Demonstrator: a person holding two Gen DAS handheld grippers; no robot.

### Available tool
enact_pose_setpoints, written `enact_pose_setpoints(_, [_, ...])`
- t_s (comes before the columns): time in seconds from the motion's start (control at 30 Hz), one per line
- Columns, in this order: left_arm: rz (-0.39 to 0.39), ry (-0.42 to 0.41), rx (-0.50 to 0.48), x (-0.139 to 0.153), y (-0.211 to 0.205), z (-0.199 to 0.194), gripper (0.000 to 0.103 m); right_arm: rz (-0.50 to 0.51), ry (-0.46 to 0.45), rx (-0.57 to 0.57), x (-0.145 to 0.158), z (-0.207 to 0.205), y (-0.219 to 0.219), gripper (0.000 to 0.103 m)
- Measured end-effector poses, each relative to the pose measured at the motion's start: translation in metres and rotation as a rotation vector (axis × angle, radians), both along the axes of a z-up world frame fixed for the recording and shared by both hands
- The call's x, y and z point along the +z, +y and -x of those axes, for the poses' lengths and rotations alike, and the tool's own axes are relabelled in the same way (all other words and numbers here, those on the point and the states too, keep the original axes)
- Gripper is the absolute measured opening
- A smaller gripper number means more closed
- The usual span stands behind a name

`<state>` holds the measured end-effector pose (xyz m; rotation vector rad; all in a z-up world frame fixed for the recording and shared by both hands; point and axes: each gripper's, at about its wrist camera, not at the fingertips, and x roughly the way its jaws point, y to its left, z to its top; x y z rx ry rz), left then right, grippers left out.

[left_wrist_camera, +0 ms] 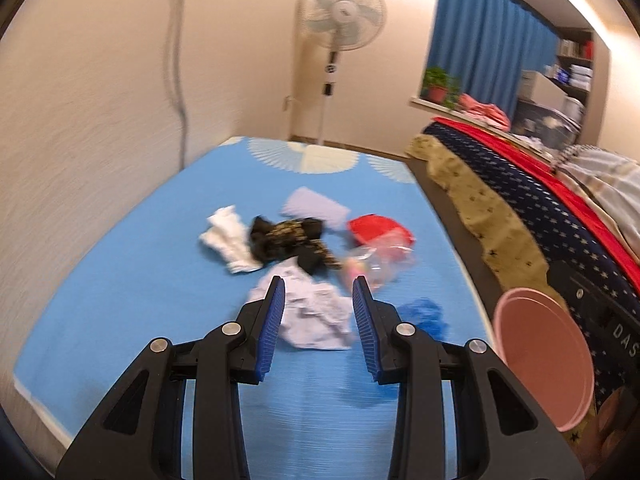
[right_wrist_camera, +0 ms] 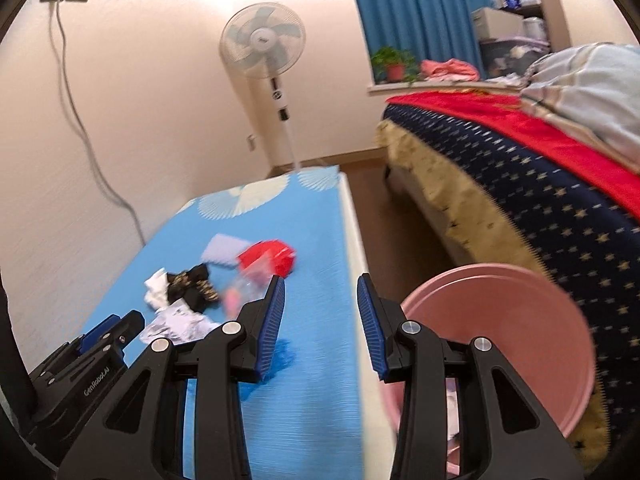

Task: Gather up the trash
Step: 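Grasp the crumpled white paper with the left tool while the right tool grasps the blue plastic bag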

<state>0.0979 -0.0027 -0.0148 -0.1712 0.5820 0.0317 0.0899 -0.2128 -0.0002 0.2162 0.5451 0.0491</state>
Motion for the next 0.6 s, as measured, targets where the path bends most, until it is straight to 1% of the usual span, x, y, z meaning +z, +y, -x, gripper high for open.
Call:
enact_pose_setpoints(0.17, [0.026,0.026,0.064,-0.011,0.019,-0.006,0.035,-0.026,0.042,0.056,-0.017,-0.013,0.015,0.039])
enact_pose_setpoints(0.33, [0.040,0.050,0.083,-0.023,0.026,-0.014,0.037,-0.054,0.101,0.091,-0.037,-0.026,0.026,0.039])
enact_pose_setpoints(0.4, [0.063,0.064,0.086,-0.028,0.028,-0.019,0.040,-0.067,0.127,0.103,-0.045,-0.031,0.029,0.042])
enact_pose_setpoints(0.43, [0.076,0.072,0.088,-0.031,0.030,-0.021,0.043,-0.072,0.137,0.107,-0.048,-0.032,0.030,0.048])
enact_pose_setpoints(0.47, [0.086,0.077,0.090,-0.033,0.031,-0.022,0.045,-0.079,0.148,0.114,-0.051,-0.035,0.030,0.051])
enact_pose_setpoints(0.6, [0.123,0.098,0.081,-0.043,0.032,-0.031,0.045,-0.103,0.192,0.130,-0.063,-0.043,0.033,0.051])
